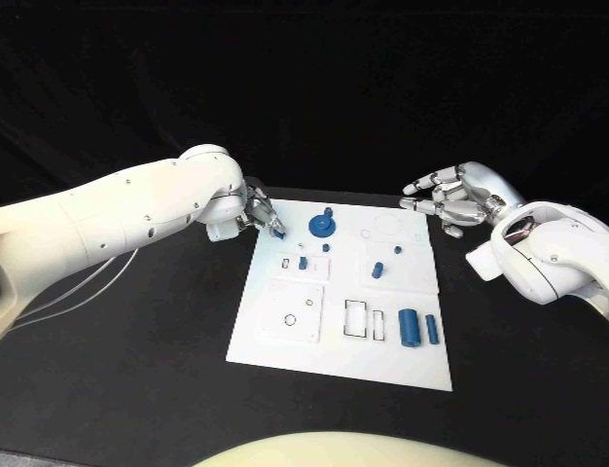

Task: Assemble the parts on the task board

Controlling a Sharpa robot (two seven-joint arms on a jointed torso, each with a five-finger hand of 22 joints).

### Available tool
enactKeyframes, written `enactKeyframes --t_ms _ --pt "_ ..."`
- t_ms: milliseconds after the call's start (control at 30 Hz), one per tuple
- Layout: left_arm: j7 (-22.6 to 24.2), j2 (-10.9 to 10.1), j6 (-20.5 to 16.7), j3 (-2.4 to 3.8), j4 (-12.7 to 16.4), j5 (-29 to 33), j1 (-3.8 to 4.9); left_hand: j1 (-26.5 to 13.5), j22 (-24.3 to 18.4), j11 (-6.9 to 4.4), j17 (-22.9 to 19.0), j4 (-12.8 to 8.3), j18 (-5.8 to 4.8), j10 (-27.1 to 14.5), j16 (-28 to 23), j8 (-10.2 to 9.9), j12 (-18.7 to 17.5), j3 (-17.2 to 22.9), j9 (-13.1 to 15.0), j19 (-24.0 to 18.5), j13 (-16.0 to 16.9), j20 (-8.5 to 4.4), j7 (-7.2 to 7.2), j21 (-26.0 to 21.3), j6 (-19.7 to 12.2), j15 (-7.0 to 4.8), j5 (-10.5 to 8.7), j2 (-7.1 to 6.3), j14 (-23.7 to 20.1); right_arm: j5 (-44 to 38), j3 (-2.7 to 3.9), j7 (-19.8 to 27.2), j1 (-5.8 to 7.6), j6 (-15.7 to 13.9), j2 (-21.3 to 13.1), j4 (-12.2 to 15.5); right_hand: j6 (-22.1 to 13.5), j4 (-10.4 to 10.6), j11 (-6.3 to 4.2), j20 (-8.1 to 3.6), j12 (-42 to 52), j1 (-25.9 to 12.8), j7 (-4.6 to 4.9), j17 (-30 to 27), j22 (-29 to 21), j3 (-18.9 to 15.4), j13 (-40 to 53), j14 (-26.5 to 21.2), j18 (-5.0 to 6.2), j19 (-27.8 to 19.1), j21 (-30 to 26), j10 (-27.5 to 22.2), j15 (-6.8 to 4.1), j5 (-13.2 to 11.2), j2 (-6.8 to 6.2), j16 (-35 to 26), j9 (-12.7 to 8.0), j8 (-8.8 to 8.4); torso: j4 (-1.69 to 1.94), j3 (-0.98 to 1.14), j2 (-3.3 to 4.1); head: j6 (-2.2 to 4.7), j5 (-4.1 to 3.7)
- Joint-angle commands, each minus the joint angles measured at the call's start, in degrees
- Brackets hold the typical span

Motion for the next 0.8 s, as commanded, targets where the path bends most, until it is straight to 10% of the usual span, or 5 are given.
enactKeyframes --t_ms 33,367,433,467,800 --pt "1.5 -1.7 -2.3 -0.01 3.1 5.5 0.01 -1.0 4.1 -0.22 15.1 -8.7 -0.63 0.5 0.1 0.6 0.2 8.6 0.2 1.4 -0.2 -0.01 -0.76 0.1 1.0 -0.37 0.07 -0.36 6.0 -0.3 0.02 -0.1 -0.01 0.4 -0.1 0.0 -0.3 0.2 -0.01 -0.2 0.1 0.3 -0.03 5.1 0.1 0.0 0.1 2.3 0.98 -0.2 0.0 0.0 -0.2 0.2 0.33 -0.2 0.1 0.38 0.01 -0.05 0.0 -0.04 -0.01" --pt "2.5 -6.1 -6.1 -0.21 10.2 5.1 -0.57 -3.7 4.5 -0.85 15.1 -10.5 -0.7 0.5 0.1 1.5 -2.0 8.8 0.3 1.5 -3.3 -0.43 -1.5 0.3 1.9 -0.84 0.07 -1.16 6.0 -0.3 0.02 -0.1 -0.01 0.3 -0.2 0.0 -0.3 0.2 -0.01 -0.2 0.1 0.3 -0.03 5.1 0.1 0.0 0.1 2.3 0.98 -0.2 0.0 0.0 -0.2 0.2 0.33 -0.2 0.1 0.38 0.06 -0.05 -0.07 -0.28 0.3" --pt "2.7 -6.8 -7.2 -0.29 11.7 3.5 -0.99 -5.2 4.6 -0.81 15.1 -11.4 -0.74 0.4 0.1 1.6 -2.8 12.4 0.0 1.6 -4.1 -0.76 -1.19 0.4 2.6 -0.81 13.66 -1.85 6.0 -0.3 0.02 0.0 -0.01 0.3 -0.2 0.0 -0.3 0.2 -0.01 -0.2 0.1 0.3 -0.03 5.1 0.1 0.0 0.1 2.3 0.98 -0.2 0.0 0.0 -0.2 0.2 0.33 -0.2 0.1 0.38 0.05 -0.08 -0.01 -0.28 0.32" --pt "2.8 -7.1 -7.6 -0.34 12.3 2.4 -1.19 -5.5 4.7 -0.79 15.1 -11.6 -0.74 0.5 0.1 1.6 -3.0 12.9 -0.1 1.6 -4.4 -0.74 -1.27 0.4 2.8 -0.93 15.12 -1.89 6.0 -0.3 0.02 0.0 -0.01 0.3 -0.2 0.0 -0.3 0.2 -0.01 -0.2 0.1 0.3 -0.03 5.1 0.1 0.0 0.1 2.3 0.98 -0.2 0.0 0.0 -0.2 0.2 0.33 -0.2 0.1 0.38 0.08 -0.09 -0.03 -0.34 0.35" --pt "3.1 -7.4 -8.4 -0.61 14.8 -6.3 -3.63 -6.3 5.0 -0.91 15.1 -12.1 -0.79 0.5 0.1 1.7 -3.4 13.6 -0.3 1.7 -5.2 -0.75 -1.39 0.6 3.1 -1.01 16.33 -1.99 6.0 -0.3 0.02 0.1 -0.01 0.3 0.0 -0.1 -0.3 0.2 -0.01 -0.21 0.1 0.3 -0.03 5.0 0.1 0.0 0.0 2.2 0.98 -0.2 -0.1 0.0 -0.2 0.2 0.3 -0.2 0.1 0.4 -0.08 -0.11 0.05 -0.45 0.58"
